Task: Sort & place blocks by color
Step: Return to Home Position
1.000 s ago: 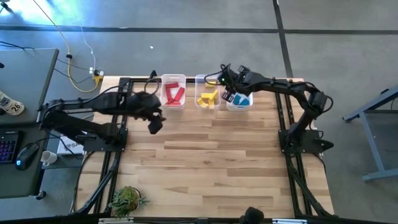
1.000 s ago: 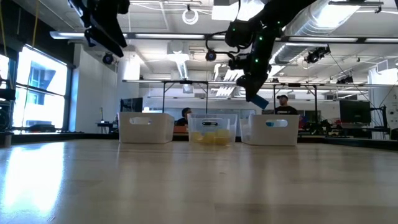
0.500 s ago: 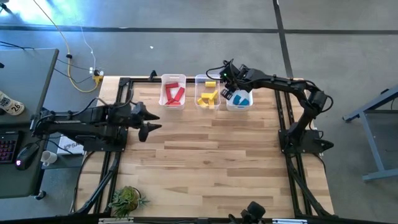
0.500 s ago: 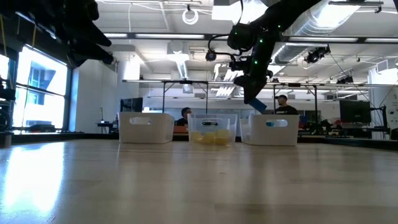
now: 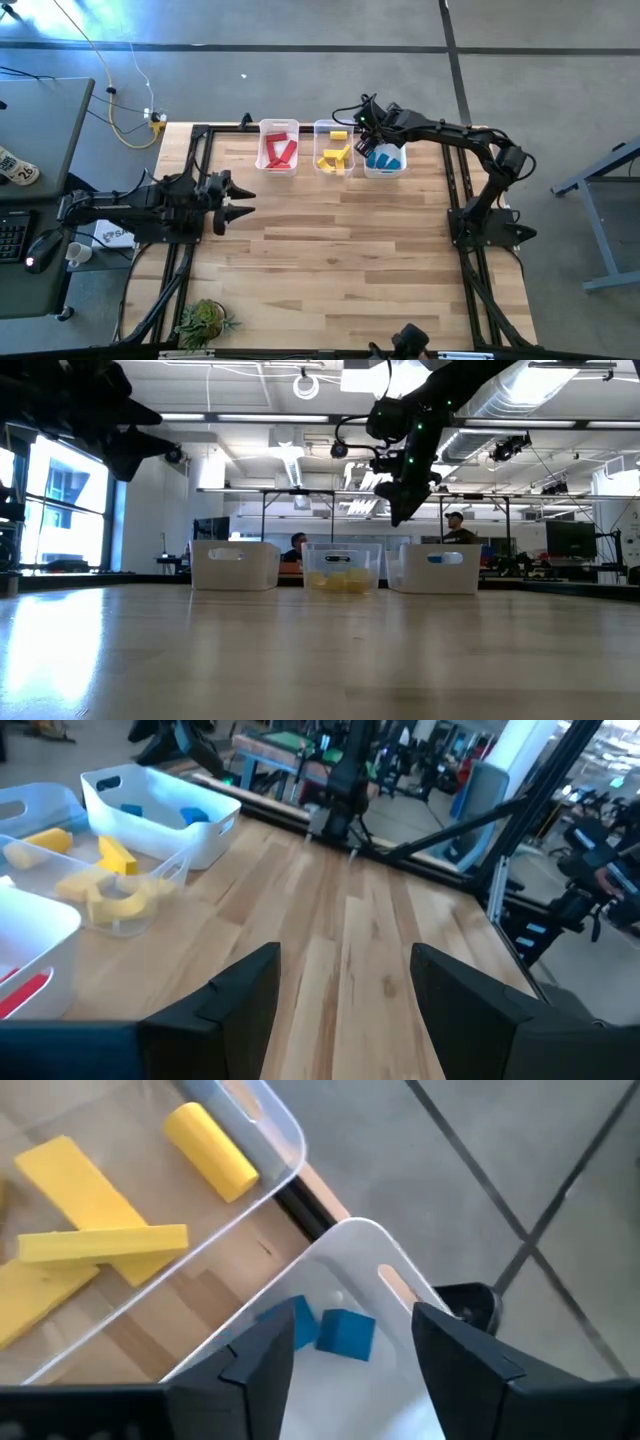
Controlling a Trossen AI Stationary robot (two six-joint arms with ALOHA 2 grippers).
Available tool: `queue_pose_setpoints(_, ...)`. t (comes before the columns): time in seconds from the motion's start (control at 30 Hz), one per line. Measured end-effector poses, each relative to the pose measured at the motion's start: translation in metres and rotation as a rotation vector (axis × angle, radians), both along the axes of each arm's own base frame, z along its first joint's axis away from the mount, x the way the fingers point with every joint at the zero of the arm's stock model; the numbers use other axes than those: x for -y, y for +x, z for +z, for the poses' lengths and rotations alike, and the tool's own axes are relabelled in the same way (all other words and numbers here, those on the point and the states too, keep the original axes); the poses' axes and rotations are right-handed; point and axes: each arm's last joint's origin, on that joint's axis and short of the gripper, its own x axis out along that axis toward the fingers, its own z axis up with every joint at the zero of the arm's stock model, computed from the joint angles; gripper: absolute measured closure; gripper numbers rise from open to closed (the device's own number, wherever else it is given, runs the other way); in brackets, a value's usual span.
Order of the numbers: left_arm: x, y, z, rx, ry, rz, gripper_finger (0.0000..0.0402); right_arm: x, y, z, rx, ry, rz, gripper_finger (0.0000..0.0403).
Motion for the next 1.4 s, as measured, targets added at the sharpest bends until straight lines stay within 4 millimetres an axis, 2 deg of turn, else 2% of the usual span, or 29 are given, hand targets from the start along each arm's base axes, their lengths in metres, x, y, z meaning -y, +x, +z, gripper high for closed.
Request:
queue_pose_setpoints(0.33, 0.002, -0.005, -0.02, 0.053, 0.031, -0.031, 0.0188, -0.008, 0.005, -0.002, 0.141, 0.251, 0.17, 0.0211)
queue_pose_setpoints(0.5, 0.002, -0.003, -0.028, 0.117, 0.065, -0.066, 0.0188, -0.014, 0.0, 0.009, 0.165, 0.276, 0.215, 0.0211)
queue_pose_setpoints(0.63, 0.002, -0.002, -0.037, 0.135, 0.08, -0.066, 0.0188, -0.026, -0.007, 0.03, 0.22, 0.279, 0.311, 0.021)
queue_pose_setpoints(0.77, 0.002, -0.002, -0.036, 0.141, 0.098, -0.068, 0.0188, -0.04, -0.018, 0.056, 0.29, 0.243, 0.346, 0.021)
queue_pose_setpoints(1.03, 0.002, -0.002, -0.036, 0.138, 0.123, -0.072, 0.0188, -0.084, -0.046, 0.109, 0.421, 0.142, 0.458, 0.021)
queue_pose_setpoints(1.2, 0.002, -0.002, -0.036, 0.134, 0.12, -0.072, 0.0188, -0.111, -0.058, 0.129, 0.479, 0.103, 0.555, 0.021)
queue_pose_setpoints(1.3, 0.002, -0.002, -0.036, 0.132, 0.125, -0.067, 0.0188, -0.125, -0.065, 0.118, 0.527, 0.08, 0.591, 0.021)
queue_pose_setpoints(1.4, 0.002, -0.002, -0.037, 0.119, 0.143, -0.066, 0.0188, -0.137, -0.074, 0.09, 0.562, 0.07, 0.565, 0.021)
